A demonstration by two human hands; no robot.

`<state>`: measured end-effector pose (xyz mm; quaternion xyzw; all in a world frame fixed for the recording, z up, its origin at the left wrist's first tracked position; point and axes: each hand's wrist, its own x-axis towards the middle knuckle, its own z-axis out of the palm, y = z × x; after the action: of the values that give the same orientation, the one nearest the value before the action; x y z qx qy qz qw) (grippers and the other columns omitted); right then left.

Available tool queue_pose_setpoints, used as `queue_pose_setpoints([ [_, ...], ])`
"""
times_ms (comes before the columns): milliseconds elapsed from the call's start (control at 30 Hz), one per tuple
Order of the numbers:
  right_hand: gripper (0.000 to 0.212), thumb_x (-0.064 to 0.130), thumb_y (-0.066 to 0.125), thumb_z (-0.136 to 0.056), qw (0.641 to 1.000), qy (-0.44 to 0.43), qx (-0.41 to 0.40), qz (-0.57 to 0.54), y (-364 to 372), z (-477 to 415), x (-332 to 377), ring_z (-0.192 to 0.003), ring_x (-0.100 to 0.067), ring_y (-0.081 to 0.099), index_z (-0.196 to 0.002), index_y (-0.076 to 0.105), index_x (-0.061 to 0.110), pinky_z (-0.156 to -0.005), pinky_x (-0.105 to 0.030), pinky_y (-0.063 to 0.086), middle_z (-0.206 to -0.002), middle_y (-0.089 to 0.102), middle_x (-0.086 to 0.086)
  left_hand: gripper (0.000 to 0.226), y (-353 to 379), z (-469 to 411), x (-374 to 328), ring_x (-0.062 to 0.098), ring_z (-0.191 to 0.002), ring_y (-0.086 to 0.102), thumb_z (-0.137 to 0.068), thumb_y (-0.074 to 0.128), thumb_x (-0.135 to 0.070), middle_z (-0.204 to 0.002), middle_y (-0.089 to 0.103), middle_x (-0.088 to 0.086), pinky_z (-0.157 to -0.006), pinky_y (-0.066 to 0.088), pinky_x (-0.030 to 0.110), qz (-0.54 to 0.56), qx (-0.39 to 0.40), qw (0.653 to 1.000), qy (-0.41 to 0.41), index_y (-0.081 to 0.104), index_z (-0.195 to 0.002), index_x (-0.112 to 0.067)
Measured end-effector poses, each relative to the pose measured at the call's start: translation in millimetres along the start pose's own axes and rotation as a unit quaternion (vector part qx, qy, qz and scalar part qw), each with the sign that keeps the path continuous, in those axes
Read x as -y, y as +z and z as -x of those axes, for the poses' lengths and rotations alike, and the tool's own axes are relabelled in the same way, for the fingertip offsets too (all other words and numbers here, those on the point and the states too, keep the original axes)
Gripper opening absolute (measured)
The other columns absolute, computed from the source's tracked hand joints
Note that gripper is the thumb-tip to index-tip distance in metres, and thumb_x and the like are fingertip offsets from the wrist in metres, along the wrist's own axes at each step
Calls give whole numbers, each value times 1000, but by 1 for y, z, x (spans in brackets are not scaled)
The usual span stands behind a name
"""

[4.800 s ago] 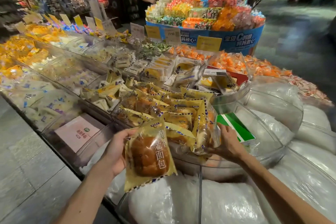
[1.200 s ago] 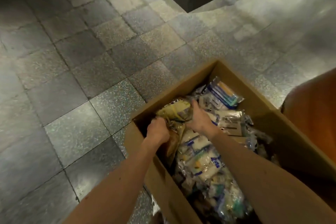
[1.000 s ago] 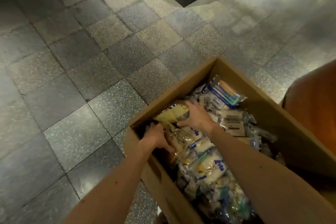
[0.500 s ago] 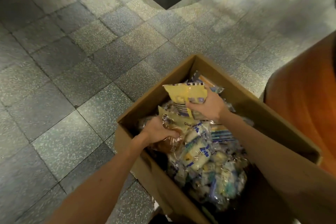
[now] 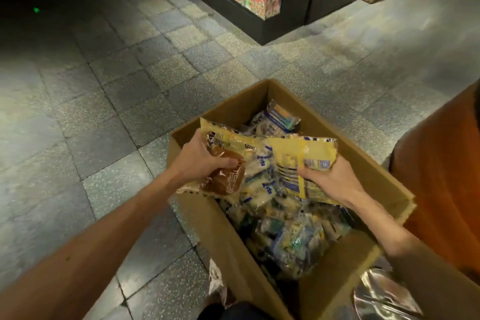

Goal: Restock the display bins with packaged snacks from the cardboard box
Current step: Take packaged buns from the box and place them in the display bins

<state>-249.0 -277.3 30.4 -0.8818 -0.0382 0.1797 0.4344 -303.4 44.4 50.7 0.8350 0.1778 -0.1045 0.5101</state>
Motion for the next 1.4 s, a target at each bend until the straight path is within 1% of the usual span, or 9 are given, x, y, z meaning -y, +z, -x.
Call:
queue_pose_setpoints([
  [133,30,55,83,-69,996,-62,70,-3,-4,54,2,-88,-3,69,-92,70,39,-91,-41,56,-91,75,18,98,4,112,-16,10,-108,64,-45,89,-66,-117,65,-13,-98,52,44,-12,-89,996,18,47,-126,-32],
  [533,65,59,88,-57,886,-292,360,-10,86,230,110,-92,-8,72,-111,63,34,-80,-37,61,-97,75,11,53,18,507,-7,0,-90,70,-60,89,-38,-95,74,-20,-82,55,25,81,-406,906,-83,63,-106,-30],
  [667,50,27,89,-71,797,-387,464,18,148,322,138,-81,-3,72,-115,65,19,-66,-22,59,-90,76,7,68,59,636,17,4,-93,72,-54,96,-39,-98,75,-13,-85,54,28,133,-549,813,-141,61,-111,-25],
  [733,45,34,87,-74,738,-433,517,37,178,382,146,-81,-2,72,-112,66,21,-69,-26,61,-91,76,9,73,89,700,30,9,-95,72,-54,95,-36,-100,76,-8,-86,54,29,166,-606,762,-157,60,-116,-20],
  [833,68,62,78,-65,656,-463,593,57,210,482,148,-88,-6,73,-116,65,20,-77,-35,62,-98,76,7,34,141,787,33,5,-85,74,-74,84,-3,-89,78,-8,-72,54,15,209,-671,691,-168,70,-101,-17],
  [933,83,74,75,-56,602,-464,647,63,232,577,134,-87,-8,73,-118,61,22,-76,-36,62,-98,76,5,20,200,862,39,15,-93,74,-74,83,-8,-95,78,0,-81,57,27,250,-744,594,-176,79,-91,-18],
  [1133,81,55,90,-59,545,-379,748,22,234,755,77,-92,-10,72,-124,55,21,-79,-29,55,-106,74,2,91,310,987,73,30,-105,71,-51,94,-40,-120,70,12,-89,57,51,435,-822,346,-125,48,-127,-19],
  [1267,83,58,88,-56,510,-362,780,22,224,845,50,-85,-1,71,-123,56,21,-72,-20,51,-98,75,4,106,362,1047,91,36,-109,68,-48,100,-38,-123,69,13,-91,53,61,540,-784,300,-57,39,-134,-31],
  [1400,81,60,88,-48,490,-337,804,20,224,902,31,-89,-9,73,-116,61,25,-74,-27,53,-97,76,9,79,387,1075,90,31,-101,72,-61,89,-16,-119,70,12,-72,61,41,527,-794,301,-39,49,-130,-22],
])
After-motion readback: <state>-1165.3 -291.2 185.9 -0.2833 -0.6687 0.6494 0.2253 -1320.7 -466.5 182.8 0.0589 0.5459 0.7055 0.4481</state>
